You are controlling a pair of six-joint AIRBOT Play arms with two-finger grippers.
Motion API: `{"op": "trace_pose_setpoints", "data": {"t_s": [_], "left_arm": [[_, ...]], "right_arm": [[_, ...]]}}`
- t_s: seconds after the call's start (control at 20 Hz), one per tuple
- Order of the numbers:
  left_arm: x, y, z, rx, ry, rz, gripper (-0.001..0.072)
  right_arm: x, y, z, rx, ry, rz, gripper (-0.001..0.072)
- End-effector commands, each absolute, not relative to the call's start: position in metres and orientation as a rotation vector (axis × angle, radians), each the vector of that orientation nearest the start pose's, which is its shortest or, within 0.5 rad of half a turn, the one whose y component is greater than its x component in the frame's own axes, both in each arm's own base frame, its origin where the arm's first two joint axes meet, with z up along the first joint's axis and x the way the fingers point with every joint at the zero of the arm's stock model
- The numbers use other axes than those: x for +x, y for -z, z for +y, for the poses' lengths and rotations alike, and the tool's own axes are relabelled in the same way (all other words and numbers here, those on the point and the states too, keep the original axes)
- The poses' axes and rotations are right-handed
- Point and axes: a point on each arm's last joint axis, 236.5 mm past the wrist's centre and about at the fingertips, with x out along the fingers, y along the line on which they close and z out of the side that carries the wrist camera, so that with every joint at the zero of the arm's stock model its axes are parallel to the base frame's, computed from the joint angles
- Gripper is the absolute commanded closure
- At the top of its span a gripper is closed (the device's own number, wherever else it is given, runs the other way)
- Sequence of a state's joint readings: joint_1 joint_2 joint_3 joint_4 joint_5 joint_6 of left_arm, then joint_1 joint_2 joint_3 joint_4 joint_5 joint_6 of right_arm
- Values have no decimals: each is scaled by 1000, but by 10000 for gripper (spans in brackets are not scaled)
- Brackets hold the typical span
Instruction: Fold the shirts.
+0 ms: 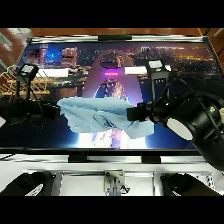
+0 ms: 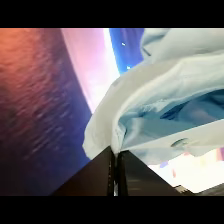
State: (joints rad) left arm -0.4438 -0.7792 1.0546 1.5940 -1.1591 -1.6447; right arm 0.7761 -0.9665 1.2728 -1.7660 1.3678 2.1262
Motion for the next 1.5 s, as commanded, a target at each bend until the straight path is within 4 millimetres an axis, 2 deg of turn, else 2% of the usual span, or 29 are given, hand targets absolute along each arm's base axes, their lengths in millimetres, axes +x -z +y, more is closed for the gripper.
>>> {"op": "trace_pose_setpoints", "data": {"t_s": [0.0,0.1,0.2,0.25,0.3,0.4,0.45,0.65,0.7,0.8,0.9,0.95,1.1,1.25,1.35,1.45], "left_arm": [[272,-119,-127,237,392,945,654],[241,-64,-135,189,410,1121,651],[217,-20,-136,97,361,1248,648],[212,-8,-138,48,344,1276,637],[209,-2,-145,5,353,1284,557],[213,-5,-154,-33,371,1260,282],[216,-8,-154,-39,370,1249,211],[239,-34,-141,-108,315,1196,194],[246,-44,-135,-134,294,1177,148],[260,-65,-117,-169,242,1139,147],[280,-92,-87,-209,167,1073,133],[291,-106,-65,-238,108,1026,80],[314,-132,23,-287,-99,941,59],[323,-133,124,-326,-305,955,59],[321,-121,184,-417,-435,981,59],[316,-112,222,-449,-489,1014,59]], "right_arm": [[247,-117,226,70,-305,1176,641],[251,-91,236,76,-310,1197,641],[259,-78,244,53,-327,1192,641],[263,-76,252,38,-364,1175,641],[265,-75,258,31,-394,1166,641],[264,-70,260,13,-403,1179,641],[264,-69,259,8,-400,1184,641],[263,-68,258,-1,-402,1188,641],[263,-68,258,-2,-405,1187,641],[262,-68,258,-3,-404,1188,641],[262,-68,258,-6,-408,1189,641],[262,-68,258,-7,-410,1189,641],[261,-68,259,-7,-417,1191,641],[259,-68,261,-8,-429,1196,641],[259,-68,261,-8,-430,1196,641],[259,-68,261,-11,-430,1197,641]]}}
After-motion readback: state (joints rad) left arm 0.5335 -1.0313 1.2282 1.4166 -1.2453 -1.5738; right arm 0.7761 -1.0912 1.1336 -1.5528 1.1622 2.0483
